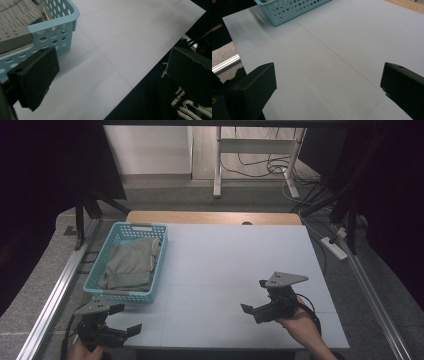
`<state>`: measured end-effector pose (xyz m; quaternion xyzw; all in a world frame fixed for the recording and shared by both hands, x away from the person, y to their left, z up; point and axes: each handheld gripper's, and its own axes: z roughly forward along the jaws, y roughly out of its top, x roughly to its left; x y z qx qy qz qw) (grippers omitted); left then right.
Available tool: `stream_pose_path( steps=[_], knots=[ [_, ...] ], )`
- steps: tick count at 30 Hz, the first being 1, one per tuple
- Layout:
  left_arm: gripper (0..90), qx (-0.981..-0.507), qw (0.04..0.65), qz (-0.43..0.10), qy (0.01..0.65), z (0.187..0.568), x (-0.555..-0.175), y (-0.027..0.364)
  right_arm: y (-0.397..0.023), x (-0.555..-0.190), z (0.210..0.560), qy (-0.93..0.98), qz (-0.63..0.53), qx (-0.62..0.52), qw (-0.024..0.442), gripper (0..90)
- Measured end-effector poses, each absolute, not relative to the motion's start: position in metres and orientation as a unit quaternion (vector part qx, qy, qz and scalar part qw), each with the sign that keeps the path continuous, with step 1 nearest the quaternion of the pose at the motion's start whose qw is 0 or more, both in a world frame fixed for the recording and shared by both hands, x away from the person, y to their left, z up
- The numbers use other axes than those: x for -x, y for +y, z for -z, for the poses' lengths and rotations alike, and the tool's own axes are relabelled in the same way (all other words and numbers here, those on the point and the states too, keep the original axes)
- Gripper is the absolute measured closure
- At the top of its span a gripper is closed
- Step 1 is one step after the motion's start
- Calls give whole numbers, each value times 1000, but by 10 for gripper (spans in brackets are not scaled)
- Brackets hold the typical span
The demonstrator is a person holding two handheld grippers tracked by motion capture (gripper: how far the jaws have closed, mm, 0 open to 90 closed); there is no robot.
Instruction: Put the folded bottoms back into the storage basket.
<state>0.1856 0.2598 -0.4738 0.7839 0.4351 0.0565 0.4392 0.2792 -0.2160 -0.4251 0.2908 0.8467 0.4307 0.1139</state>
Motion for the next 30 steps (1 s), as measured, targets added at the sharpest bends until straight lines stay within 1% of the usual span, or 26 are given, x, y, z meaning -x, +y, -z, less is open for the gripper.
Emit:
stream_pose_path(
  steps=[12, 19, 30],
  knots=[
    [0, -784, 439, -54, 436, 474, -186, 260, -252, -268, 430, 829, -429, -330, 141, 7],
    [0, -784, 438, -53, 437, 474, -186, 260, -273, -261, 435, 817, -428, -359, 140, 7],
    [0, -784, 438, -53, 437, 474, -186, 260, -299, -250, 443, 803, -424, -390, 151, 7]
  ],
)
